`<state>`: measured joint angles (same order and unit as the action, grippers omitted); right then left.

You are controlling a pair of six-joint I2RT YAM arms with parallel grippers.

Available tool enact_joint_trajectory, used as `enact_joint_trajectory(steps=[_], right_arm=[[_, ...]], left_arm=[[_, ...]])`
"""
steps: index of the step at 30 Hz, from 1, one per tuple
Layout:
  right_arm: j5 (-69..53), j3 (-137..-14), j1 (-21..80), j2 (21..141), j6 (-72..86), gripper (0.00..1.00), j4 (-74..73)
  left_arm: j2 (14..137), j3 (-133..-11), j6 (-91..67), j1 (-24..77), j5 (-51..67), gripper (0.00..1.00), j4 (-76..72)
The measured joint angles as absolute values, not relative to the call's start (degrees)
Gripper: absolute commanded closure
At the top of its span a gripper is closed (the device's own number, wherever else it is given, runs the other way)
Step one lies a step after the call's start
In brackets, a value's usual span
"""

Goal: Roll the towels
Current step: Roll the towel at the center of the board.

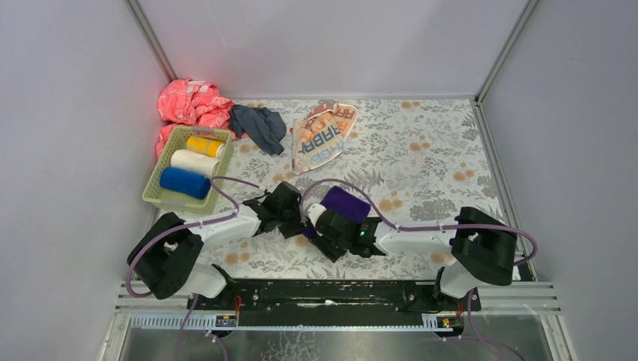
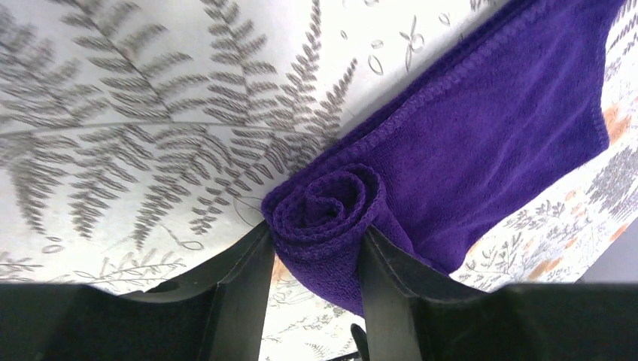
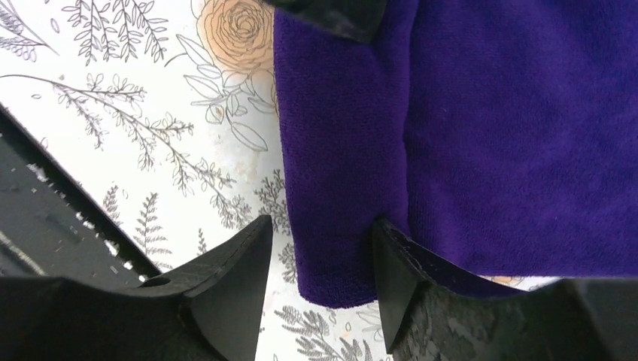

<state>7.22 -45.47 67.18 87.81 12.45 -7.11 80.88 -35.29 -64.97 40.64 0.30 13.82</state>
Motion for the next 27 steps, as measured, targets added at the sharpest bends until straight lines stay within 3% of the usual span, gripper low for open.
enact_joint_trajectory(steps=[14, 17, 21, 24, 27], right_arm=[[18.04, -57.89, 72.03, 100.51, 11.44, 0.45, -9.26], [20.12, -60.07, 72.12, 102.83, 12.27, 0.59, -11.18], [21.93, -61.01, 72.14, 103.85, 13.32, 0.82, -12.27], [19.97, -59.75, 71.16, 102.8, 14.44, 0.92, -10.87], [13.02, -56.51, 67.92, 100.07, 15.77, 0.96, -7.07]], left_arm=[[79.09, -34.72, -58.08, 30.26, 1.13, 0.57, 16.03], [79.09, -34.72, -57.49, 30.06, 1.32, 0.56, 15.99], [78.94, -34.79, -56.86, 29.89, 1.61, 0.46, 16.03], [77.91, -34.79, -56.62, 29.74, 1.3, 0.38, 17.08], [75.64, -34.87, -56.49, 29.45, 0.38, 0.32, 19.9]])
